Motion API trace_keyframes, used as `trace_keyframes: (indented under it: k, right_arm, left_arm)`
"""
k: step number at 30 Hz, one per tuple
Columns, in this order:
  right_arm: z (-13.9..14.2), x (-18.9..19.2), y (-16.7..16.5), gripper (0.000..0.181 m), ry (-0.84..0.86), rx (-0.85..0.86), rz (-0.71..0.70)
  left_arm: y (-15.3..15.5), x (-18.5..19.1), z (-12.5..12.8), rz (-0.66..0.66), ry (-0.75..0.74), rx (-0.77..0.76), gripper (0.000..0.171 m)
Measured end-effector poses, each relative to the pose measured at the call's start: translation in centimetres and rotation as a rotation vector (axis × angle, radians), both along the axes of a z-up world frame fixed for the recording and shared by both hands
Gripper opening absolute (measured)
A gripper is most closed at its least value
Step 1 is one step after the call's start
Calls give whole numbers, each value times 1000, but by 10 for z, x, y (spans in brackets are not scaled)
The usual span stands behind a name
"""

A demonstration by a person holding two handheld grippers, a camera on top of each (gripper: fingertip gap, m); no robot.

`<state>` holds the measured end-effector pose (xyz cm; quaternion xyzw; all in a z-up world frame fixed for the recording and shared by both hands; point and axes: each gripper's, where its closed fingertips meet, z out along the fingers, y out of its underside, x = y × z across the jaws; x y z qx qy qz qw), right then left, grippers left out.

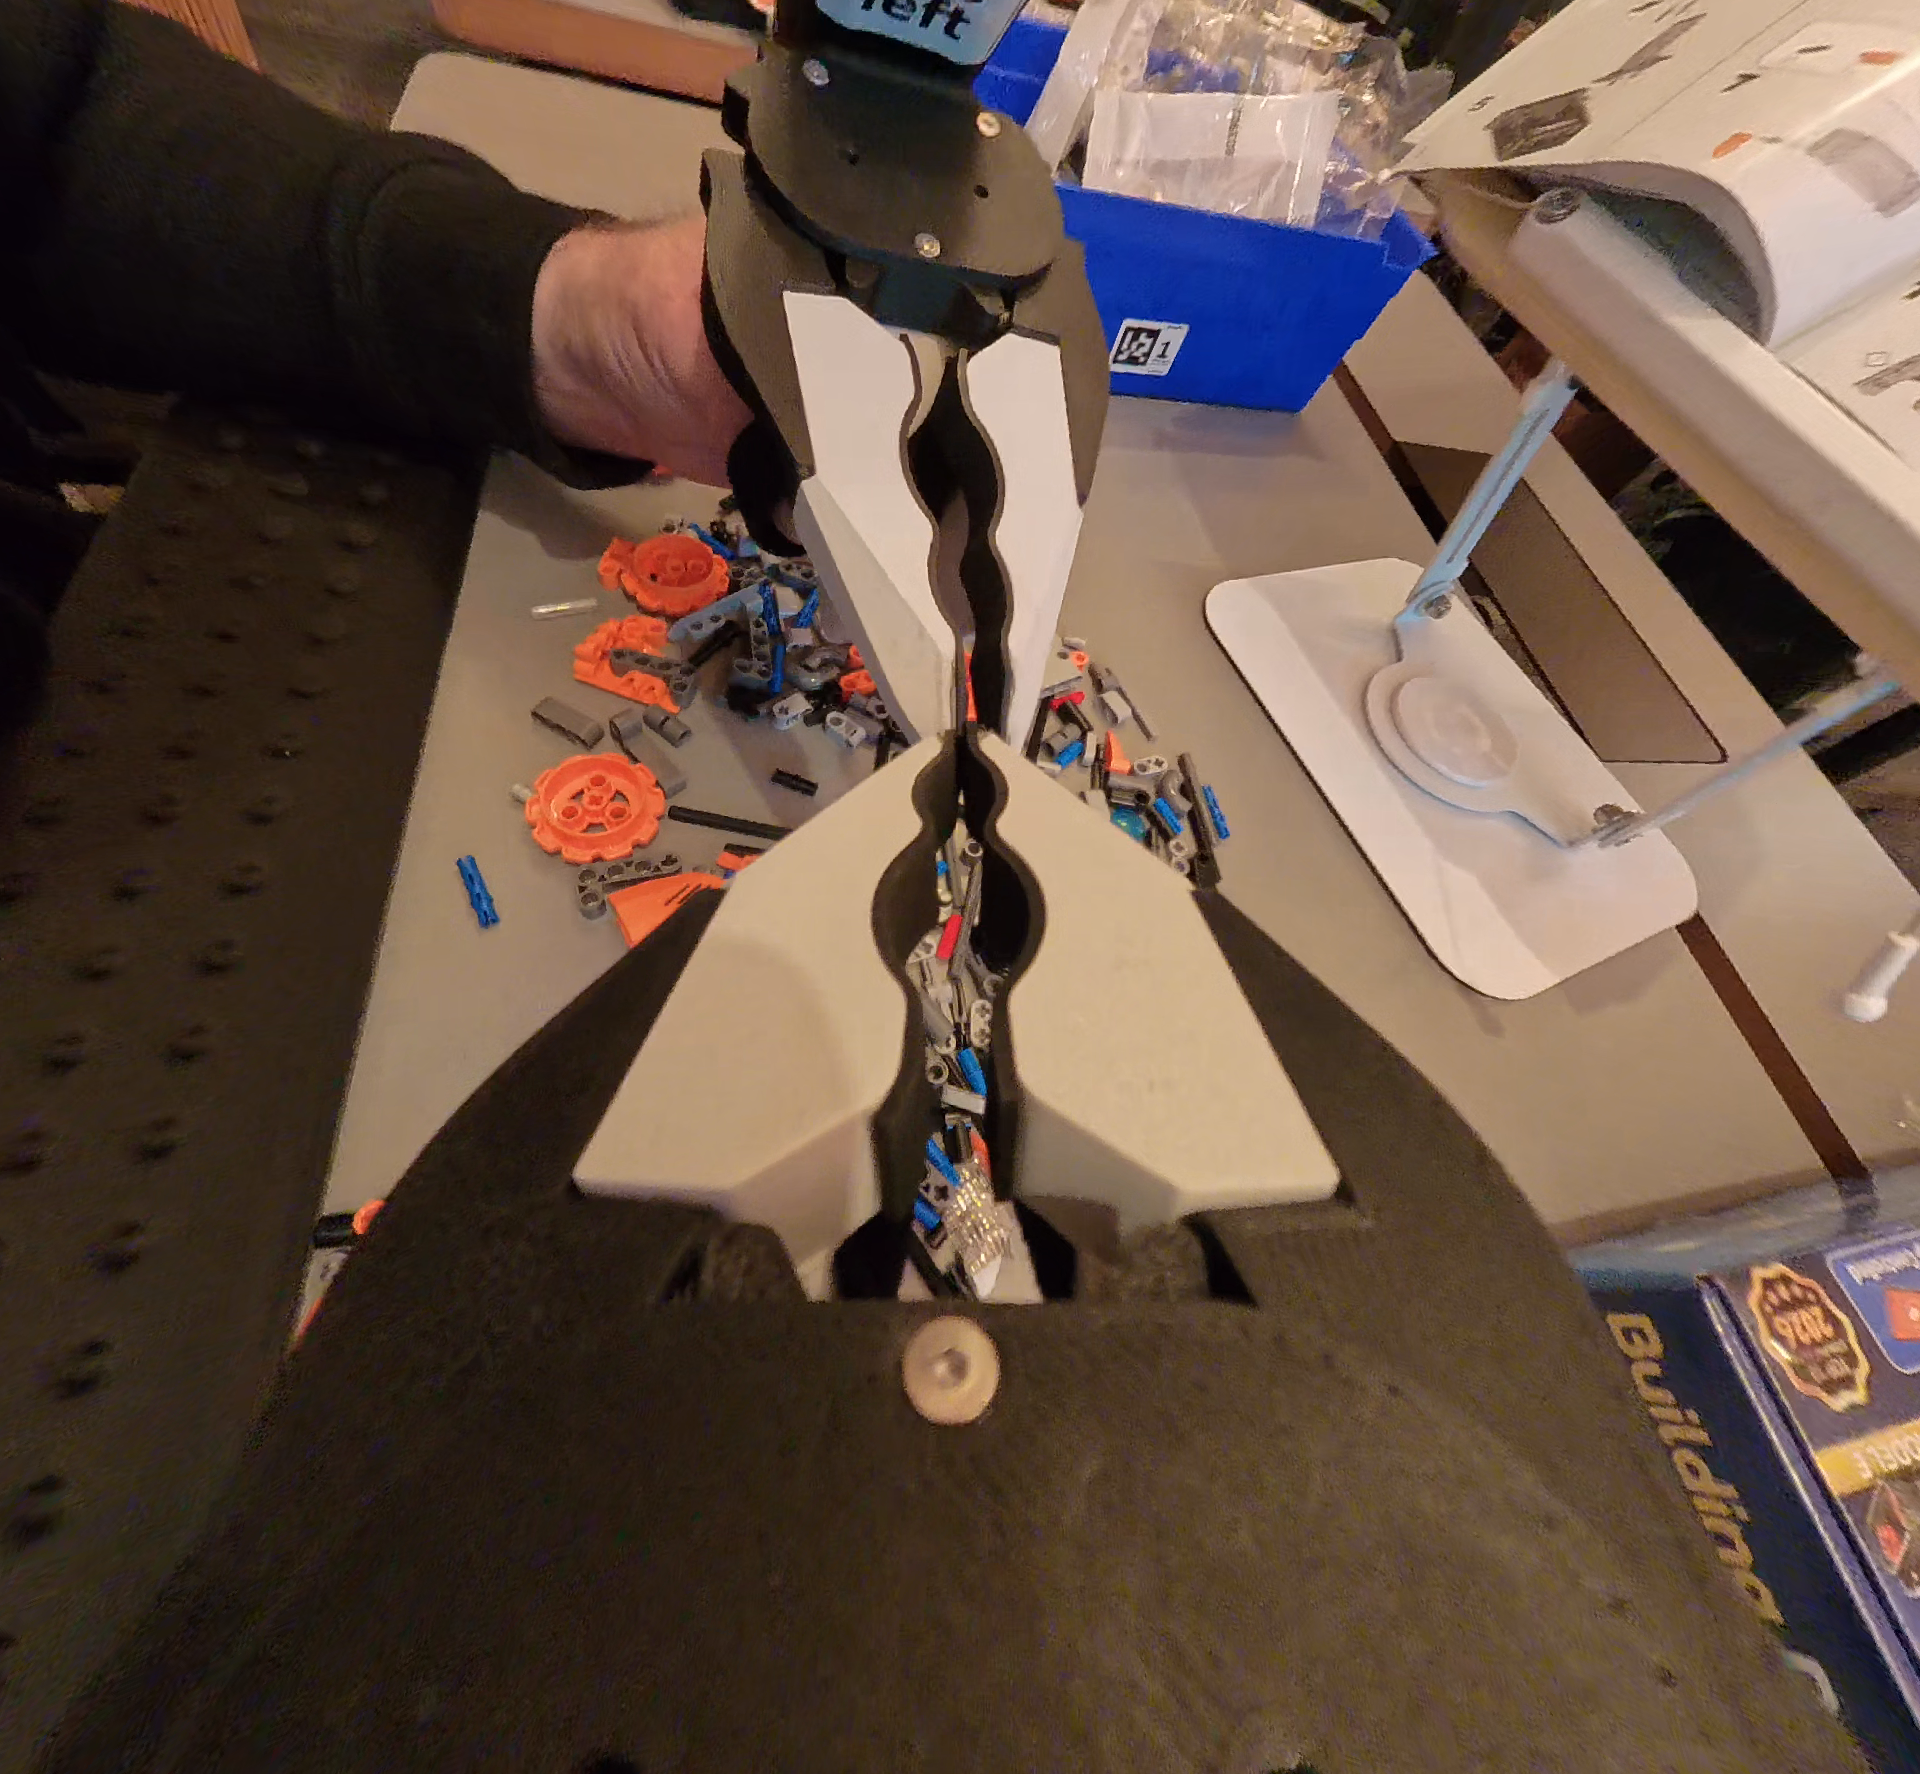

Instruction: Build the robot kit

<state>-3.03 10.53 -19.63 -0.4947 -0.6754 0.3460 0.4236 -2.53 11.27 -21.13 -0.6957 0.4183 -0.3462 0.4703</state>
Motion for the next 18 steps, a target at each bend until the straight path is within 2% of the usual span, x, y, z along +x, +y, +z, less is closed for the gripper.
trace_keyframes:
  k: [3, 7, 13, 18]
  right_arm:
    - [3, 4, 8, 10, 5, -11, -41]
    - [6, 1, 2, 14, 25, -106, -41]
    - [11, 6, -2, 8, 84, -259, -23]
    - [11, 13, 0, 10, 91, -332, -38]
  left_arm:
    - [-2, 1, 8, -22, -92, -61, 3]
    - [-3, 4, 21, -27, -136, -35, 3]
    - [-6, 9, 24, -43, -145, -18, 3]
    - [-5, 12, 32, -39, -184, -9, 4]
